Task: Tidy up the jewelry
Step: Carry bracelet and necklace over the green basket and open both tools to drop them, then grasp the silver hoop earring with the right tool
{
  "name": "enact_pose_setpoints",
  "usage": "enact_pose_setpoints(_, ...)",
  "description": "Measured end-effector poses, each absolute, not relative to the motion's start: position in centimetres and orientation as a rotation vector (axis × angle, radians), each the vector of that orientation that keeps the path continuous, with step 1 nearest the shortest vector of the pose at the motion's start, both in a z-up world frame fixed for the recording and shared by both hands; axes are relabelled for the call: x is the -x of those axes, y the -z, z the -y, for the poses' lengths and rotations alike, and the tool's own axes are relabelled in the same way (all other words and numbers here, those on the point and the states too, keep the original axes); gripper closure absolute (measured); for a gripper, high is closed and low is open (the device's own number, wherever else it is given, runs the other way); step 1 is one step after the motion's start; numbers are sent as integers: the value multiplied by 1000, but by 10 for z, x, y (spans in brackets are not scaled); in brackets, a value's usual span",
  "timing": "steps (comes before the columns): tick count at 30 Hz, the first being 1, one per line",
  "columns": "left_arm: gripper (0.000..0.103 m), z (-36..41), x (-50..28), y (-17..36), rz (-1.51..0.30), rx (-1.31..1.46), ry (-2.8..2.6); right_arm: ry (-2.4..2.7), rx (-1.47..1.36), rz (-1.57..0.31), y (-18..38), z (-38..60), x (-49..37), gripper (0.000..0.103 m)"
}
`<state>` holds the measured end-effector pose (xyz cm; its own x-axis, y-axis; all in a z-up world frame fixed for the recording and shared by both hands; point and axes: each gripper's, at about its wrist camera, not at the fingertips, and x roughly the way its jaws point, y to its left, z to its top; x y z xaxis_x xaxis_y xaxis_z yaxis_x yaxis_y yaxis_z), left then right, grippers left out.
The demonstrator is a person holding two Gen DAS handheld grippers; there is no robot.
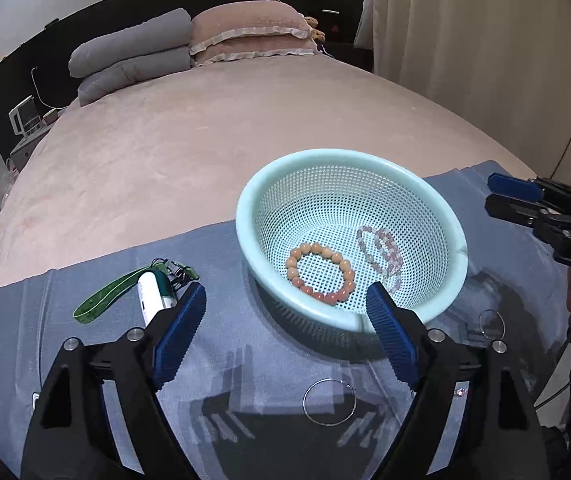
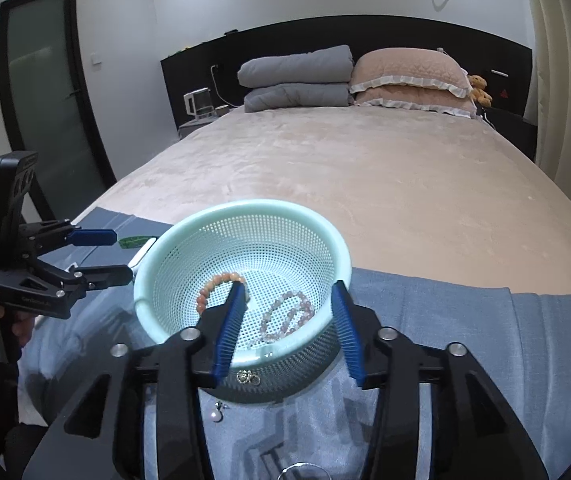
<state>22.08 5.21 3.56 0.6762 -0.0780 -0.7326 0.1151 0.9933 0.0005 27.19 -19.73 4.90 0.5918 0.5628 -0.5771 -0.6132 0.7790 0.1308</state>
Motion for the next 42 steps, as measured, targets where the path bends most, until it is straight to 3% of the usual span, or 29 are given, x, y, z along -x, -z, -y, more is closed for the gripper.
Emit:
enact_pose_setpoints(8,8,-52,-190,-11,-825,-85,168,-715,234,-663,-13,213,-236,24)
enact_pose_setpoints(22,6,-44,-163,49,-858,-67,205,-706,190,-781,59,234,-207,19)
enact_pose_setpoints(35,4,-46,-173,78,-835,-53,173,-661,133,-758,81,234,-204,12)
enact_pose_setpoints(42,4,-44,-171,80,-820,-55,171,-636,122,-732,80,234,-200,12)
